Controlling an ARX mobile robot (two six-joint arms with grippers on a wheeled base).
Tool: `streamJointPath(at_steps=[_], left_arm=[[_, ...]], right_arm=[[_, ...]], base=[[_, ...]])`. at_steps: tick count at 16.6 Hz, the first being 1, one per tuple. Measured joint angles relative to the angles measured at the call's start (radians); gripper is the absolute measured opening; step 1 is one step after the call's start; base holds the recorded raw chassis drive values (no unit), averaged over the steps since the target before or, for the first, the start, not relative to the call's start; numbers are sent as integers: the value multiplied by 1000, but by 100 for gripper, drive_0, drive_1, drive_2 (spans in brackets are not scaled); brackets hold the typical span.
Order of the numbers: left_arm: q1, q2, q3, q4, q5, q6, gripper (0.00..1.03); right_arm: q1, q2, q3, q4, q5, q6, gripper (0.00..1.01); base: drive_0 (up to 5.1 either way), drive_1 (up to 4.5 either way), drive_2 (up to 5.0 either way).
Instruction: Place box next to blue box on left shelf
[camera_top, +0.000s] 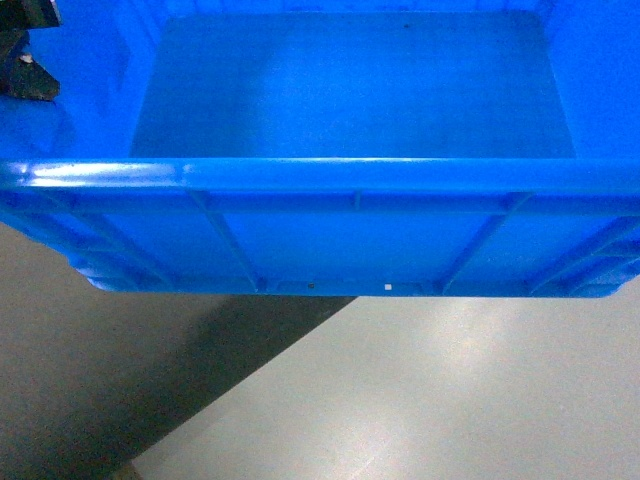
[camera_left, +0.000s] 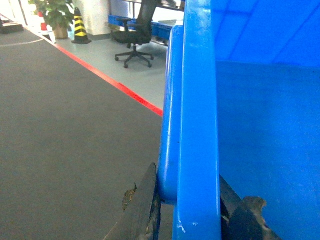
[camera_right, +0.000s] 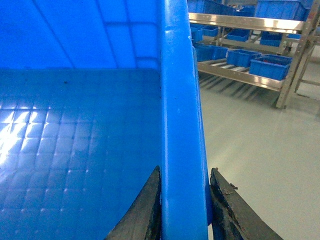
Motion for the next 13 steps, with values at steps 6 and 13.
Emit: streamJointPath(at_steps=[6,13], left_arm=[[0,0,0,0,0,0,18],[0,0,0,0,0,0,18]], right_arm=[[0,0,0,0,0,-1,21],[0,0,0,0,1,-2,21]], base=[[-157,-157,-157],[-160,-160,-160]])
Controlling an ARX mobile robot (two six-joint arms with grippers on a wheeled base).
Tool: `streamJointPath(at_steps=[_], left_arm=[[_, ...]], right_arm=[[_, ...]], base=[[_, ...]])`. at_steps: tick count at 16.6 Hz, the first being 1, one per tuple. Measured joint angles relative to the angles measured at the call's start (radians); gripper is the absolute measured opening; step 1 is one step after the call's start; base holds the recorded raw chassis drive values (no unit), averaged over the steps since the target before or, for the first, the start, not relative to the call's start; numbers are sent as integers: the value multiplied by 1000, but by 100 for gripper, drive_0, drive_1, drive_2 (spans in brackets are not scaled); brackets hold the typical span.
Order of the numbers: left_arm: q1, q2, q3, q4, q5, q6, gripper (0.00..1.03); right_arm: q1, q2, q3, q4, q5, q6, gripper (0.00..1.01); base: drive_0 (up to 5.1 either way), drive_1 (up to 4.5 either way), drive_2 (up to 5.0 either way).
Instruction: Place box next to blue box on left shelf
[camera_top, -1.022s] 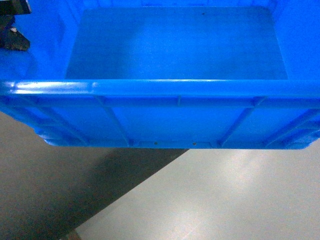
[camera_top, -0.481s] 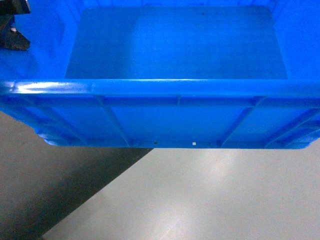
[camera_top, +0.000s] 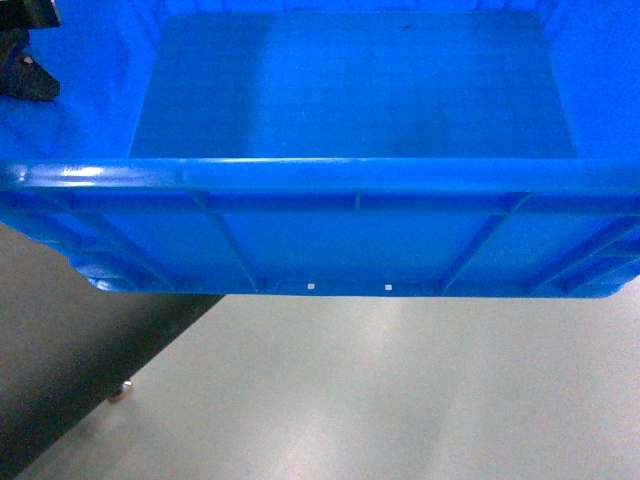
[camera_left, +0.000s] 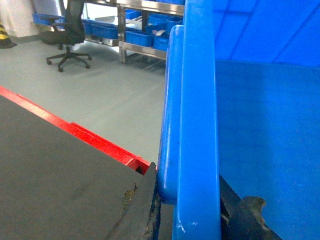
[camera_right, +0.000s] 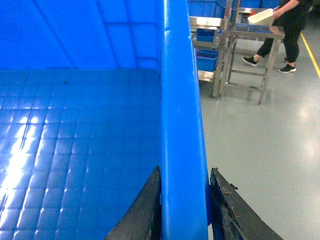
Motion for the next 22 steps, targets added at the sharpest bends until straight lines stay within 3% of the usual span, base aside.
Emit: streamJointPath(at_steps=[20,22], left_arm=[[0,0,0,1,0,0,18],[-3,-6,0,4,0,0,17]], right_arm=[[0,0,0,0,1,-2,21],[0,-6,0,2,2,-2,21]], base=[[-156,-156,-156],[16,439,-406]])
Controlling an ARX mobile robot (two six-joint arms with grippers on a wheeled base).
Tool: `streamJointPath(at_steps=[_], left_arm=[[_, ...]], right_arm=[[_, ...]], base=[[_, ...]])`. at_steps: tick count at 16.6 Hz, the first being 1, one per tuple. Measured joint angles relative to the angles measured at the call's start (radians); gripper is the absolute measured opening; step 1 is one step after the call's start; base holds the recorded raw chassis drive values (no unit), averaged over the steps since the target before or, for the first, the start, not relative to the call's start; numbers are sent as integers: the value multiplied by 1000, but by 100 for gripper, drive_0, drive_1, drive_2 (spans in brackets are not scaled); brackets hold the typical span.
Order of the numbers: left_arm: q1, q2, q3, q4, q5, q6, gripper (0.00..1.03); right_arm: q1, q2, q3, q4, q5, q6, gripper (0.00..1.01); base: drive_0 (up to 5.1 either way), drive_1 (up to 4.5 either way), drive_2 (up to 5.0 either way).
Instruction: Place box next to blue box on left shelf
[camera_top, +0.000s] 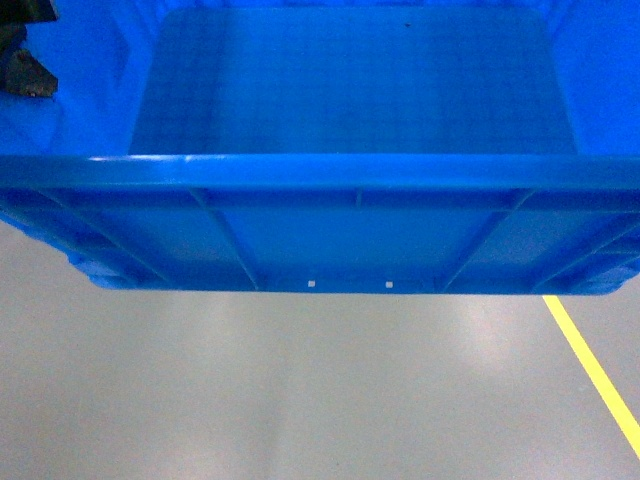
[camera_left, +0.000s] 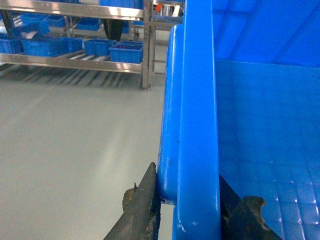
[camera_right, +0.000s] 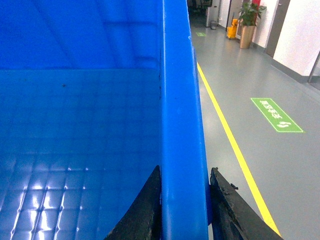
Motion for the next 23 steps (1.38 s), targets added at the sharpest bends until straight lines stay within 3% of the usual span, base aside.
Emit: streamJointPath(at_steps=[23], left_arm=[[0,0,0,-4,0,0,17]], right_arm=[[0,0,0,-4,0,0,21]], base=[[6,432,-420]])
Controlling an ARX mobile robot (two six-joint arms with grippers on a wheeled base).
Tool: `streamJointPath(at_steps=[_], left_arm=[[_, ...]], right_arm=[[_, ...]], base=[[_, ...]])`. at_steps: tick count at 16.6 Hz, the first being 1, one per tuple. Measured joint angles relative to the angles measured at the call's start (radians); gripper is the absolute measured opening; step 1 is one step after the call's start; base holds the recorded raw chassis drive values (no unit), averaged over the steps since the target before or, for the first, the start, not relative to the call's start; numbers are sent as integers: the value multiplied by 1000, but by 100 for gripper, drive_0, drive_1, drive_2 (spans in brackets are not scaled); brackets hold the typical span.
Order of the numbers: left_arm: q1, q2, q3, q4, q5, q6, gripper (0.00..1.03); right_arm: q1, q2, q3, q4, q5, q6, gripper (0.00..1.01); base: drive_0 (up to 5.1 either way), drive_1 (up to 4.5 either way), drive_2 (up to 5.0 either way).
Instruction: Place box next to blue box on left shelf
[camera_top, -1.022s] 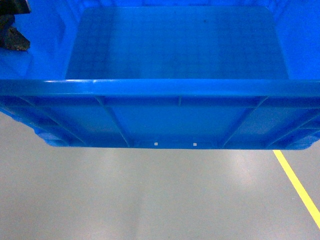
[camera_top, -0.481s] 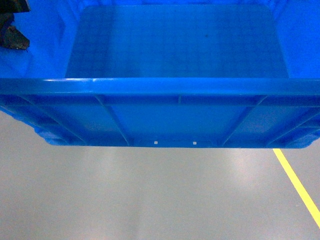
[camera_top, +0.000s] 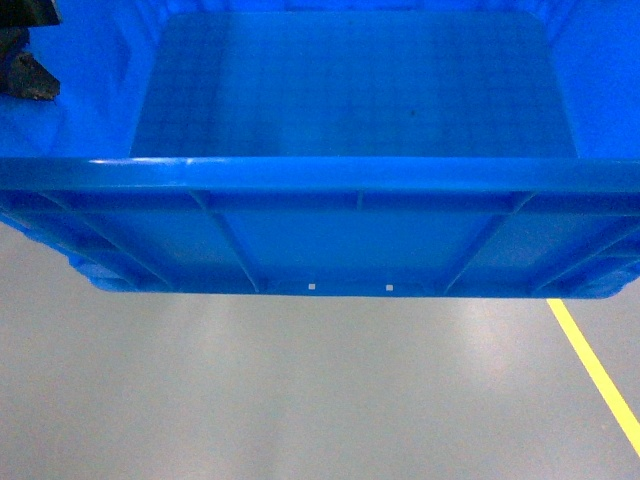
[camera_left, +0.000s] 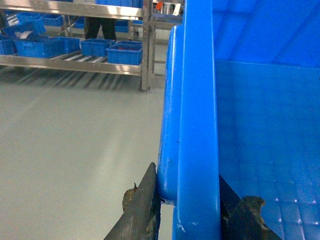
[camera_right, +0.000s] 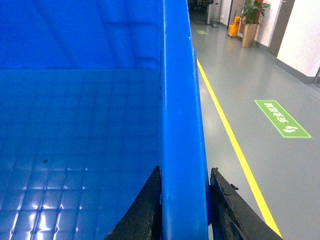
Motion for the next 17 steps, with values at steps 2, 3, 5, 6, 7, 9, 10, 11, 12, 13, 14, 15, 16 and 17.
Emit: streamJointPath(at_steps=[2,3,5,6,7,9,10,11,12,13,14,15,16,17], left_arm=[[0,0,0,0,0,0,17],[0,0,0,1,0,0,17],[0,0,0,1,0,0,17],[0,0,0,0,0,0,17],[0,0,0,0,0,0,17],[0,0,0,1,0,1,17],[0,0,0,0,0,0,17],[0,0,0,-1,0,0,17],[0,0,0,-1,0,0,17],[0,0,0,1,0,0,17],[0,0,0,2,0,0,17],[0,0,0,0,0,0,17],[0,0,0,-2,0,0,17],[0,0,0,-1,0,0,17]], right_arm=[[0,0,0,3,0,-1,21],[0,0,0,2,0,0,21],[0,0,0,1,0,0,20],[0,0,0,2,-1,-1,20],[0,0,0,1,0,-1,20],[0,0,0,-1,0,0,20],[0,0,0,0,0,-1,20],[0,0,0,0,0,-1,20],[0,0,0,-1,0,-1,20],[0,0,0,3,0,-1,20],[0,0,0,3,-1,-1,20],[0,0,0,0,-1,0,20],[0,0,0,-3,0,-1,20],[0,0,0,2,-1,-1,20]], base=[[3,428,-423],[-5,423,-432],[-8,420,-436],[-1,427,-430],[7,435,-422],[9,438,-419],[7,435,-422],[7,435,-422],[7,435,-422],[7,435,-422],[7,435,-422],[-10,419,-438],[-10,419,-438],[-7,422,-436]])
